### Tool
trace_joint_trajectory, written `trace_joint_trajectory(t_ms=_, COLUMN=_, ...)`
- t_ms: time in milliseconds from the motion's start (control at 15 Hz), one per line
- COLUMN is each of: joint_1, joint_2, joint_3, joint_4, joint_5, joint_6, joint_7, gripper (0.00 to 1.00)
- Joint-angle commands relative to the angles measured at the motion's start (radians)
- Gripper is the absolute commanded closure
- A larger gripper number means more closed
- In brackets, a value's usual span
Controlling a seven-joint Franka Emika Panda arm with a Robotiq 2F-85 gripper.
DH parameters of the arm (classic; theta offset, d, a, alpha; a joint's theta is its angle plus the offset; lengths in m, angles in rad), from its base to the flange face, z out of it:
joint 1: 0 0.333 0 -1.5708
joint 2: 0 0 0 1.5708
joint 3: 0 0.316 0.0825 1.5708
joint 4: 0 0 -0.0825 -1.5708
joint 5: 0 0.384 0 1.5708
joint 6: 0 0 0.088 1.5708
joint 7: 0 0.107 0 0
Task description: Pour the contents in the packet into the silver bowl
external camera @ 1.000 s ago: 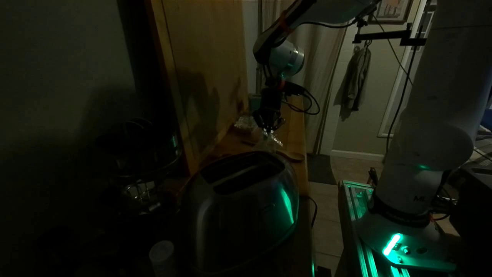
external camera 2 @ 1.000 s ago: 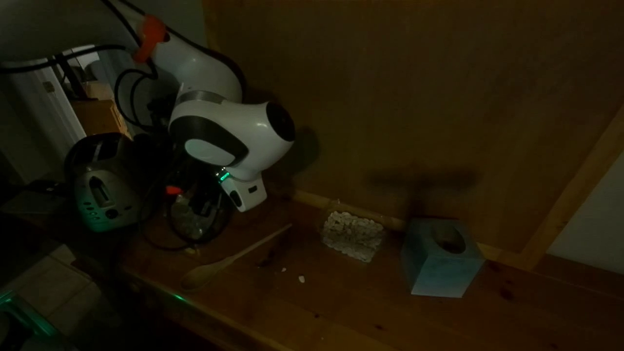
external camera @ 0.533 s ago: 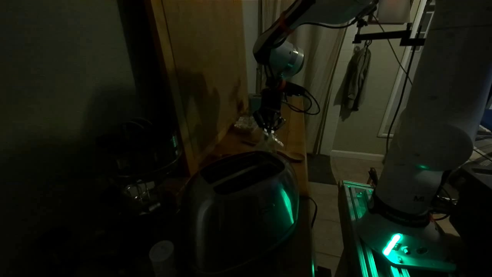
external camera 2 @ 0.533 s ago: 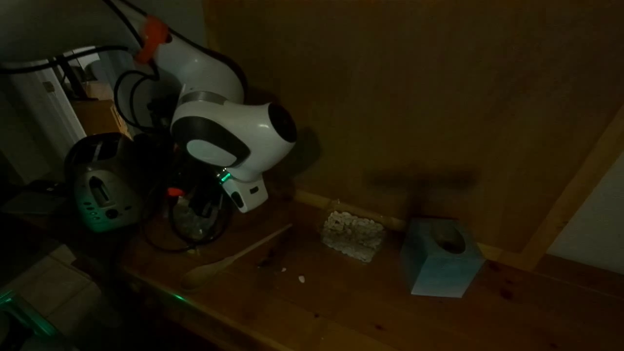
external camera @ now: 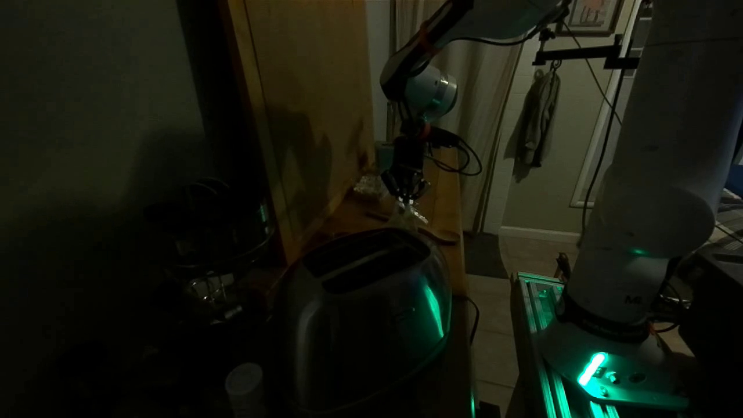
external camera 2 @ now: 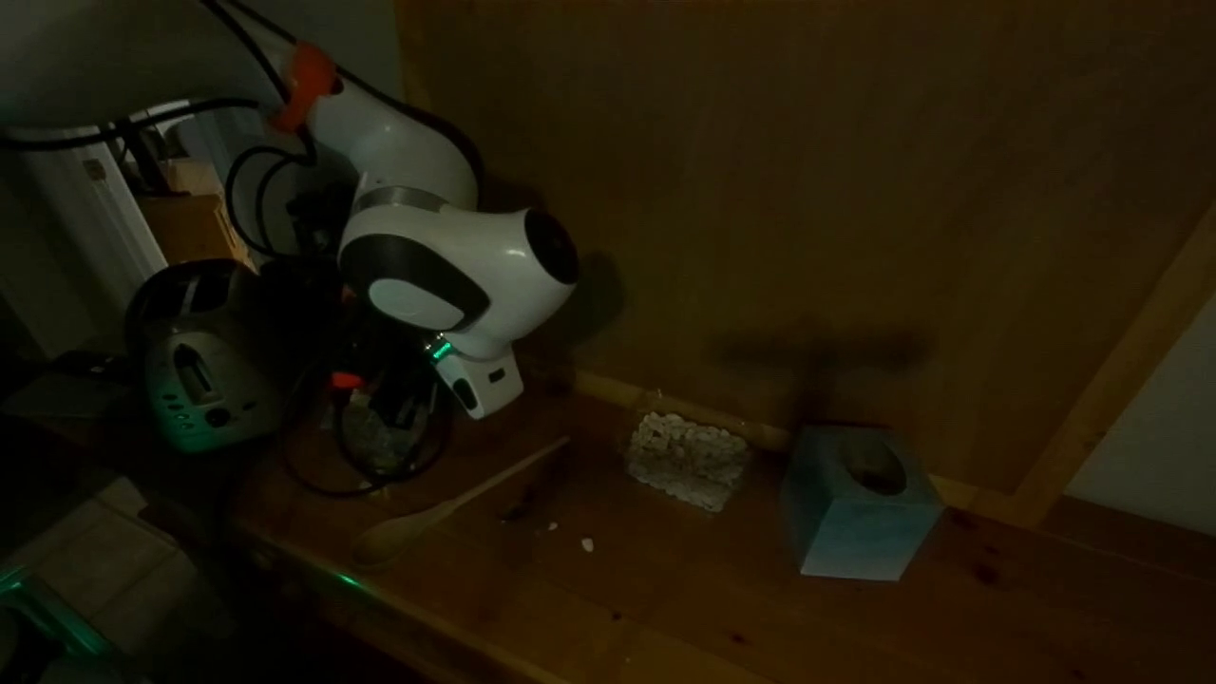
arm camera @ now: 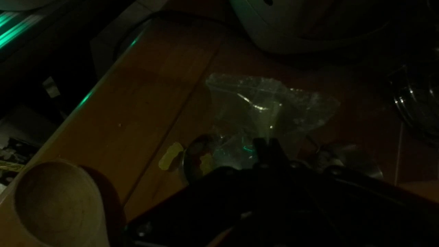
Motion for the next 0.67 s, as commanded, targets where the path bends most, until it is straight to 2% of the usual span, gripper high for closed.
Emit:
trace_joint_trajectory(t_ms=0, joint_1=-0.008, joint_2=0.004, joint_3=0.007, joint_4=0.020, joint_5=-0.002, joint_6=-0.045, joint_7=-0.042, gripper=0.99)
trace_joint_trajectory(t_ms=67, joint_1=0.000, joint_2=-0.001, joint_3=0.011, joint_4=0.006, joint_5=-0.011, joint_6=0.020, joint_7=0.016, gripper=0.99)
trace_joint_trajectory(t_ms=133, joint_1=-0.008, joint_2=0.003, joint_3=0.007, joint_4=0.023, joint_5=-0.002, joint_6=-0.060, joint_7=-0.057, gripper=0.99)
trace_joint_trajectory(t_ms=200, joint_1=0.000, joint_2=0.003, joint_3=0.012, joint_4=0.010, joint_5=-0.010, joint_6=0.002, joint_7=-0.001, gripper=0.99)
trace_joint_trajectory(t_ms=267, joint_1=-0.006, joint_2=0.005, joint_3=0.009, joint_4=0.021, joint_5=-0.012, joint_6=-0.052, joint_7=-0.052, gripper=0.99)
trace_joint_trajectory(t_ms=400, joint_1=-0.003, joint_2=-0.002, joint_3=0.011, joint_4=0.013, joint_5=-0.021, joint_6=-0.036, joint_7=-0.046, gripper=0.99)
trace_joint_trajectory(t_ms=467, joint_1=-0.014, joint_2=0.001, joint_3=0.004, joint_4=0.025, joint_5=0.002, joint_6=-0.089, joint_7=-0.101, gripper=0.99)
trace_joint_trajectory(t_ms=533, joint_1=0.003, joint_2=-0.007, joint_3=0.014, joint_4=-0.001, joint_5=-0.024, joint_6=0.037, joint_7=0.017, gripper=0.99)
trace_joint_trajectory(t_ms=600, joint_1=-0.008, joint_2=-0.012, joint_3=0.009, joint_4=0.013, joint_5=-0.017, joint_6=-0.061, joint_7=-0.089, gripper=0.99)
